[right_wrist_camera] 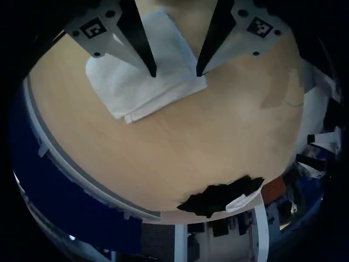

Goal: Fold towel

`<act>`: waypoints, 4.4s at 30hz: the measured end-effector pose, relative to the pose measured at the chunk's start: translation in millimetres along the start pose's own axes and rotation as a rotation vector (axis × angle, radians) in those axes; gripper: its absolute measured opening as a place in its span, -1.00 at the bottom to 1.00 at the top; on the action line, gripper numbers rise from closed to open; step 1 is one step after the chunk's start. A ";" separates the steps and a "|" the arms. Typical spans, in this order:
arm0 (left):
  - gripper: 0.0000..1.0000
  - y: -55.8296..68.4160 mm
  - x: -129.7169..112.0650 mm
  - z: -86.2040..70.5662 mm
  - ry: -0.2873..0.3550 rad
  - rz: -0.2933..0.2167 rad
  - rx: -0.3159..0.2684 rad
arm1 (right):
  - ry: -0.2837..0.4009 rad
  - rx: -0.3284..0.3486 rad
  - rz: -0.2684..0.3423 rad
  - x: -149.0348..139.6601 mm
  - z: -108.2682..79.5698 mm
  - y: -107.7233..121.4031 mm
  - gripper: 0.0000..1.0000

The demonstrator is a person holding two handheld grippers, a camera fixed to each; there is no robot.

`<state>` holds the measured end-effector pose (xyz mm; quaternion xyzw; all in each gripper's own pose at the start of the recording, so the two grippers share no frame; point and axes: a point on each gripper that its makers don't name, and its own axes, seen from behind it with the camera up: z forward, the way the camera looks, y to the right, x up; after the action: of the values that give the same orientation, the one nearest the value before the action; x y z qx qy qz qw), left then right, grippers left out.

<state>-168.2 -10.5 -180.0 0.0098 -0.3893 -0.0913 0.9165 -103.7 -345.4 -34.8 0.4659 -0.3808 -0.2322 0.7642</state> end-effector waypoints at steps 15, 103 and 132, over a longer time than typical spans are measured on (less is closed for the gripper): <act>0.75 2.7 2.7 0.2 0.005 0.003 -0.003 | 0.013 -0.046 0.050 -15.6 -25.6 3.6 0.54; 0.74 36.2 30.2 6.2 0.036 0.040 -0.053 | 0.269 -0.219 0.064 51.6 -164.2 72.7 -0.94; 0.74 62.0 38.2 16.1 0.035 0.087 -0.087 | 0.283 -0.341 0.129 5.1 -275.6 152.9 -0.94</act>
<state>-143.8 44.6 -136.1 -0.0453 -0.3691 -0.0680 0.9258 119.5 -131.4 27.0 0.3326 -0.2542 -0.1761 0.8909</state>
